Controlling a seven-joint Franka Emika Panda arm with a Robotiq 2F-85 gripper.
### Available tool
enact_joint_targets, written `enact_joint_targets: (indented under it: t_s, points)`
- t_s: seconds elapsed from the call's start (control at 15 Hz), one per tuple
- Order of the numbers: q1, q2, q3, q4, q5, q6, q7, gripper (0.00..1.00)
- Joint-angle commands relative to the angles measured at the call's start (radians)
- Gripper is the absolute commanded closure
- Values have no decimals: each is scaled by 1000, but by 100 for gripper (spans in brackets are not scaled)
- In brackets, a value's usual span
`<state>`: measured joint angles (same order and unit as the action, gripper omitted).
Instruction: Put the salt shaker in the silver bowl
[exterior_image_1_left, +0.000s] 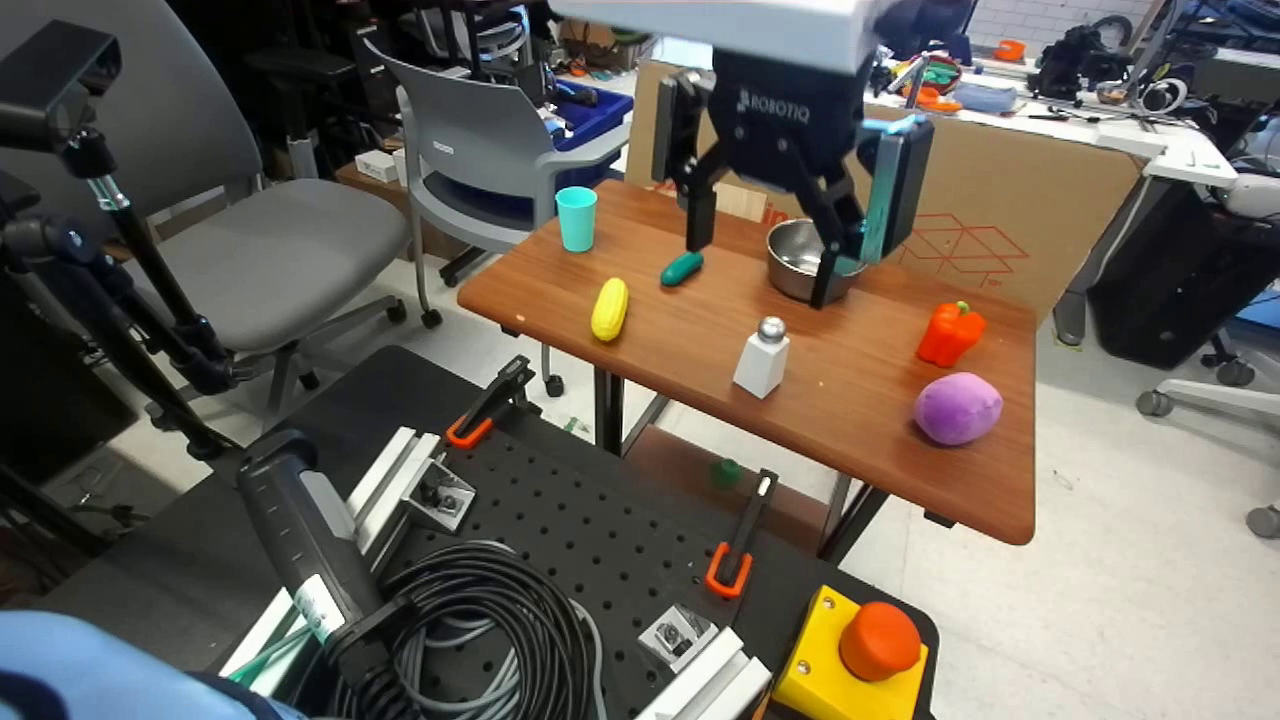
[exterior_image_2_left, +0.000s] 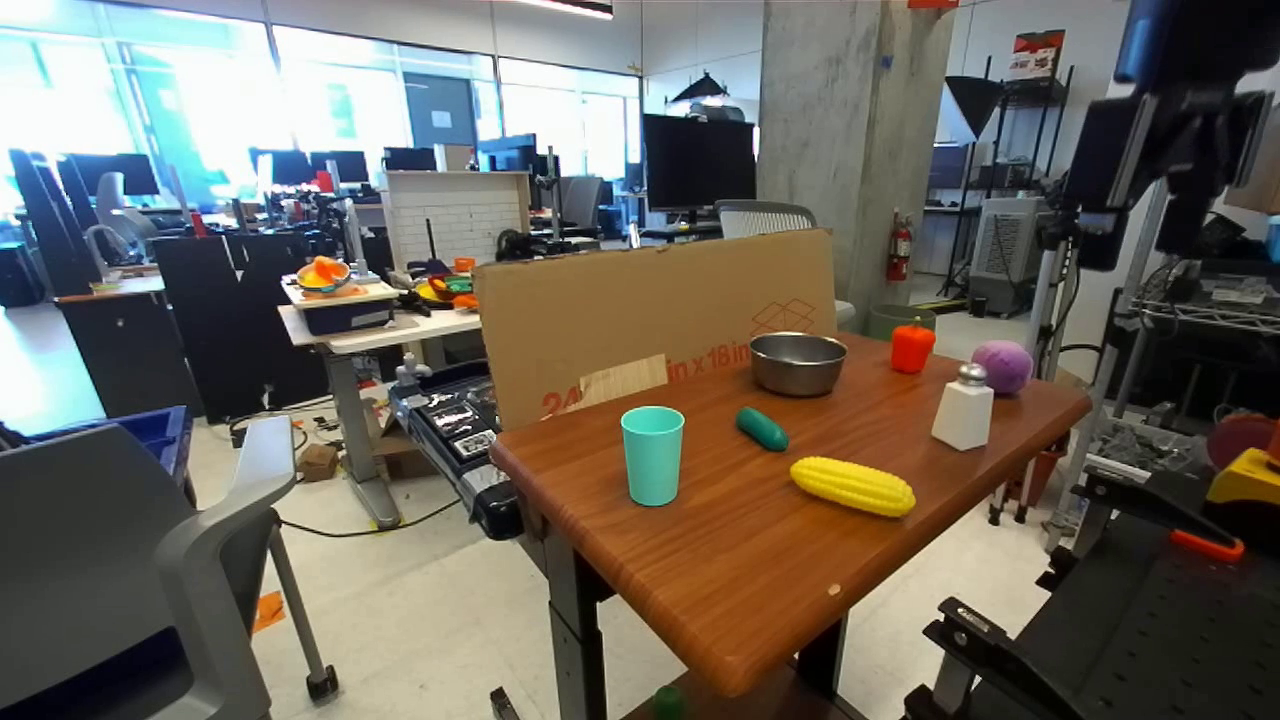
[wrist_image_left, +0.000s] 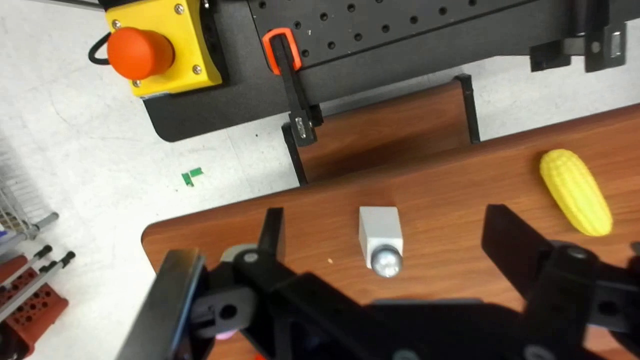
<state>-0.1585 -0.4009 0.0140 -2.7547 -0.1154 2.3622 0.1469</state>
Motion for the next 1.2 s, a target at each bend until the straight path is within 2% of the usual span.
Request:
enact_joint_targets:
  t_s: [0.0, 0.33, 0.6, 0.67, 0.93, 1.13]
  points:
    - [-28, 258, -9, 104, -65, 72, 55, 0]
    - [21, 568, -35, 287, -66, 111, 90, 0]
    - [70, 727, -60, 427, -54, 102, 83, 0]
    - [81, 759, -66, 458, -48, 94, 78, 18]
    - [114, 837, -76, 547, -23, 49, 71, 51]
    - [127, 833, -72, 577, -2, -22, 64, 73]
